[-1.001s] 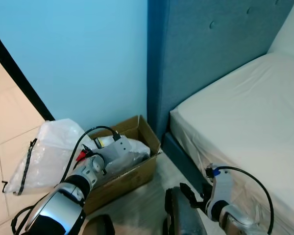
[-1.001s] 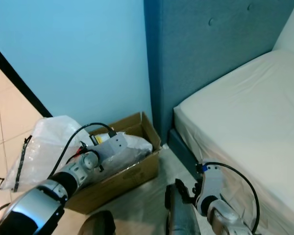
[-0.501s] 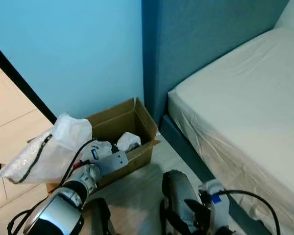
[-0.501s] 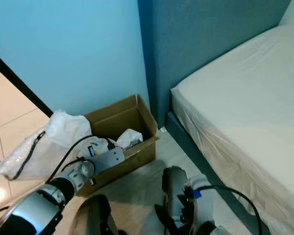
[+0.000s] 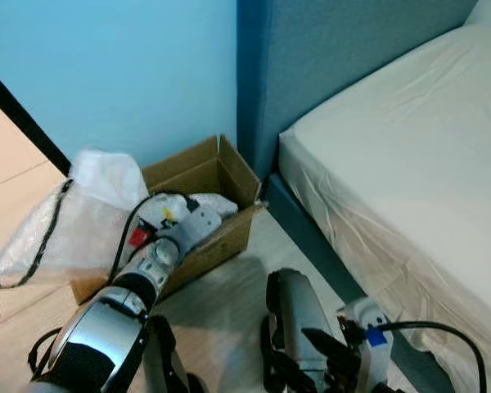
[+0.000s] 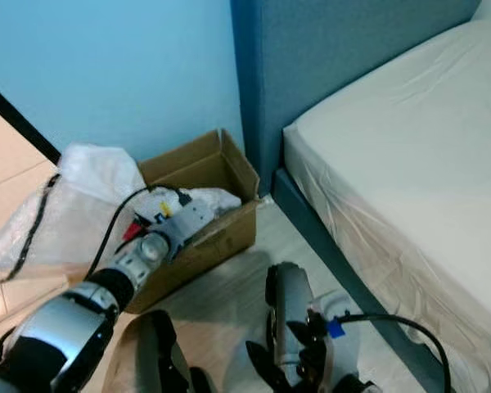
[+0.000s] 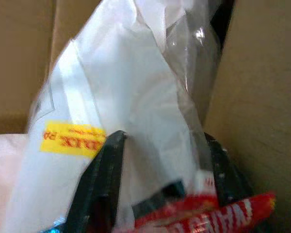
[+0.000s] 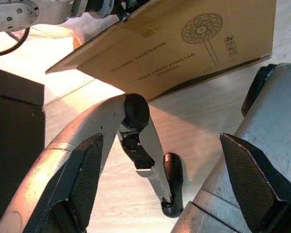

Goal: Clean up the room

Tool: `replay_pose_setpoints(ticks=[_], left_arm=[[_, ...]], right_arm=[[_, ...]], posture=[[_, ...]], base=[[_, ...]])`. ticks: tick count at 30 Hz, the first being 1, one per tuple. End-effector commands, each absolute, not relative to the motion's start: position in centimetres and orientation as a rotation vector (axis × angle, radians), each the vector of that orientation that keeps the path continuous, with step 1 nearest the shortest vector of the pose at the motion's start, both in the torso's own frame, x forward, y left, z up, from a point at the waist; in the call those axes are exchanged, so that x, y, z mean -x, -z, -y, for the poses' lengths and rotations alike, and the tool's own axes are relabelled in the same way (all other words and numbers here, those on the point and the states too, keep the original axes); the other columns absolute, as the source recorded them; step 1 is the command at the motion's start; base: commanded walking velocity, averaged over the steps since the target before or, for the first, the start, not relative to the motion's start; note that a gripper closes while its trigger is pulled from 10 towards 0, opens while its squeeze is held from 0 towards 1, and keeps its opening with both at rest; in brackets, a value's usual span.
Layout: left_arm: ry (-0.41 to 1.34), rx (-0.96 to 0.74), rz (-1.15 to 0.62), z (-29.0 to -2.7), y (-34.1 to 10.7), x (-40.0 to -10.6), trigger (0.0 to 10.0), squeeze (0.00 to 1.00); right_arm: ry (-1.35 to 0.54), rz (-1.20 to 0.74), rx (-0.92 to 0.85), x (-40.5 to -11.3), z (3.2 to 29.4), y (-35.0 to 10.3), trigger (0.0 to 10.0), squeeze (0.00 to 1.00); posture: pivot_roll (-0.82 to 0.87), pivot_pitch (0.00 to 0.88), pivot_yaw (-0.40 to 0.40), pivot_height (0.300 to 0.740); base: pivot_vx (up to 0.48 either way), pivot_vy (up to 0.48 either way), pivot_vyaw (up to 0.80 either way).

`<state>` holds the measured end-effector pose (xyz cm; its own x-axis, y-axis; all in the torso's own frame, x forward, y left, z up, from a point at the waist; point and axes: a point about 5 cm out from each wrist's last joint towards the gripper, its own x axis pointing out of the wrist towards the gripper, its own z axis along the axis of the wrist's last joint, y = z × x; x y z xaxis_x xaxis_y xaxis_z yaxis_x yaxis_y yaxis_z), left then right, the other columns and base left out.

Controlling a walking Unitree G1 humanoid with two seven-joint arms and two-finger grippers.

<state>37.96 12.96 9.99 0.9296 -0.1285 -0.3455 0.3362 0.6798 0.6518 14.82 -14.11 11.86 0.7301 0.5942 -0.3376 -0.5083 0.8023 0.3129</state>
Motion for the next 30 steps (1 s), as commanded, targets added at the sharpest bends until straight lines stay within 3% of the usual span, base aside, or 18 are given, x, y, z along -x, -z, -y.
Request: replay_pose_setpoints(ticks=[1, 3, 7, 8, 10, 11, 12, 20, 22, 25, 27, 29, 30], left_arm=[[0.268, -0.738, -0.307, -13.2, -9.4, -37.6, 10.0, 1.0], [0.252, -0.628, -0.278, -13.6, -10.6, -38.2, 10.0, 1.0], [0.253, -0.563, -0.263, -13.7, -11.3, -38.6, 10.0, 1.0], [0.334, -0.482, -0.244, -13.5, -12.3, -38.9, 10.0, 1.0], [0.424, -0.437, -0.224, -13.3, -13.2, -39.1, 10.0, 1.0], [0.497, -0.421, -0.21, -13.3, -13.8, -39.2, 10.0, 0.62], [0.567, -0.427, -0.206, -13.7, -14.4, -39.2, 10.0, 0.0], [0.712, -0.496, -0.218, -15.4, -15.4, -38.9, 10.0, 0.0], [0.799, -0.409, -0.179, -16.8, -17.0, -38.7, 10.0, 0.0], [0.833, -0.367, -0.157, -17.3, -17.6, -38.6, 10.0, 0.0], [0.87, -0.277, -0.106, -17.8, -18.6, -38.3, 10.0, 0.0], [0.941, -0.071, 0.005, -18.3, -20.0, -37.1, 10.0, 0.0], [0.941, -0.071, 0.005, -18.3, -20.0, -37.1, 10.0, 0.0]], right_arm=[[-0.614, -0.461, -0.218, -14.7, 14.1, -11.6, 10.0, 0.0], [-0.619, -0.449, -0.213, -15.2, 14.1, -11.7, 10.0, 0.0], [-0.619, -0.449, -0.209, -15.6, 14.2, -11.6, 10.0, 0.0], [-0.622, -0.444, -0.199, -16.2, 14.2, -11.4, 10.0, 0.0], [-0.625, -0.439, -0.192, -16.9, 14.2, -11.3, 10.0, 0.0], [-0.628, -0.433, -0.188, -17.4, 14.2, -11.2, 10.0, 0.0], [-0.633, -0.425, -0.182, -18.0, 14.2, -11.1, 10.0, 0.0], [-0.651, -0.398, -0.171, -19.9, 14.2, -10.8, 10.0, 0.0], [-0.631, -0.368, -0.179, -21.3, 14.3, -10.8, 10.0, 0.0], [-0.617, -0.356, -0.19, -21.9, 14.4, -10.7, 10.0, 0.0], [-0.586, -0.344, -0.215, -22.6, 14.7, -10.6, 10.0, 0.0], [-0.538, -0.319, -0.283, -23.8, 15.0, -9.9, 10.0, 0.0], [-0.538, -0.319, -0.283, -23.8, 15.0, -9.9, 10.0, 0.0]], posture=[[-0.38, 0.413, 0.075, 0.533], [-0.37, 0.39, 0.08, 0.533], [-0.35, 0.369, 0.084, 0.533], [-0.31, 0.318, 0.089, 0.533], [-0.3, 0.297, 0.09, 0.533], [-0.3, 0.29, 0.091, 0.533], [-0.27, 0.251, 0.09, 0.533], [-0.24, 0.18, 0.091, 0.533], [-0.23, 0.126, 0.095, 0.533], [-0.22, 0.118, 0.097, 0.533], [-0.21, 0.093, 0.098, 0.533], [-0.19, 0.066, 0.089, 0.538], [-0.19, 0.066, 0.089, 0.538]], base=[[0.0, 0.0, 0.0], [0.0, 0.0, 0.0], [0.0, 0.0, 0.0], [0.0, 0.0, 0.0], [0.0, 0.0, 0.0], [0.0, 0.0, 0.0], [0.0, 0.0, 0.0], [0.0, 0.0, 0.0], [0.0, 0.0, 0.0], [0.0, 0.0, 0.0], [0.0, 0.0, 0.0], [0.0, 0.0, 0.0], [0.0, 0.0, 0.0]])
